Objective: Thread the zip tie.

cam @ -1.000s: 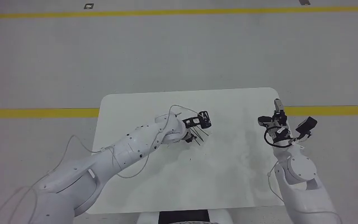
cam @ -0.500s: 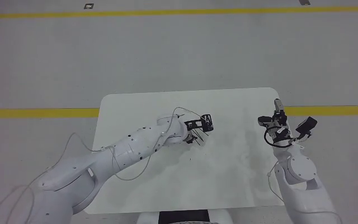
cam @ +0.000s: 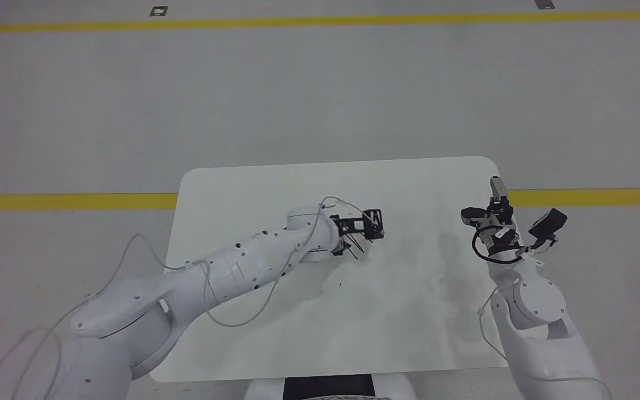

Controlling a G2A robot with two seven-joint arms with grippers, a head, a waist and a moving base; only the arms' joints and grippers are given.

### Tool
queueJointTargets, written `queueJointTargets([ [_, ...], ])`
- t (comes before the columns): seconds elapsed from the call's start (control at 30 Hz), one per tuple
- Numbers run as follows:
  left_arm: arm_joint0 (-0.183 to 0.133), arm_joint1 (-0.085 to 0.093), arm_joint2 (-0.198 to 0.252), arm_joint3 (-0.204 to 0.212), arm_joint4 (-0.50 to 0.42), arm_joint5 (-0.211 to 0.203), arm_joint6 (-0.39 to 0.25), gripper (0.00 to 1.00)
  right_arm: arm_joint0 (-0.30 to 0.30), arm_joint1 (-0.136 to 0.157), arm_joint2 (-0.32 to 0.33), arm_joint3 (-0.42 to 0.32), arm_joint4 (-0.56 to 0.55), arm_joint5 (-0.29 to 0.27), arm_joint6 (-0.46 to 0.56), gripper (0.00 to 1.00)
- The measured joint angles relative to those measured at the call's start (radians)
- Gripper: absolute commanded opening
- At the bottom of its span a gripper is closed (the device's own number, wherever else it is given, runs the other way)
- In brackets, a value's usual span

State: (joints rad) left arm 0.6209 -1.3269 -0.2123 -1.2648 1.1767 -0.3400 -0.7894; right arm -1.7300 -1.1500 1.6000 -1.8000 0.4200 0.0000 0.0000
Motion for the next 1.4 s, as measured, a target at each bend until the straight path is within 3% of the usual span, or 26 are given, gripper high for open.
queueJointTargets([
  [0.33,-0.016,-0.005,0.034,0.002,0.025,0.000,-0.011,0.35,0.000,0.000,0.000,0.000,0.000,0.000,0.000,1.00],
  [0.67,0.001,-0.021,0.032,0.013,0.094,0.001,-0.022,0.35,0.000,0.000,0.000,0.000,0.000,0.000,0.000,1.00],
  [0.97,0.017,-0.033,0.019,0.018,0.140,0.001,-0.019,0.27,0.000,0.000,0.000,0.000,0.000,0.000,0.000,1.00],
  [1.07,0.023,-0.036,0.014,0.018,0.152,0.001,-0.020,0.20,0.000,0.000,0.000,0.000,0.000,0.000,0.000,1.00],
  [1.4,0.039,-0.040,-0.007,0.008,0.182,0.000,-0.023,0.13,0.000,0.000,0.000,0.000,0.000,0.000,0.000,1.00],
])
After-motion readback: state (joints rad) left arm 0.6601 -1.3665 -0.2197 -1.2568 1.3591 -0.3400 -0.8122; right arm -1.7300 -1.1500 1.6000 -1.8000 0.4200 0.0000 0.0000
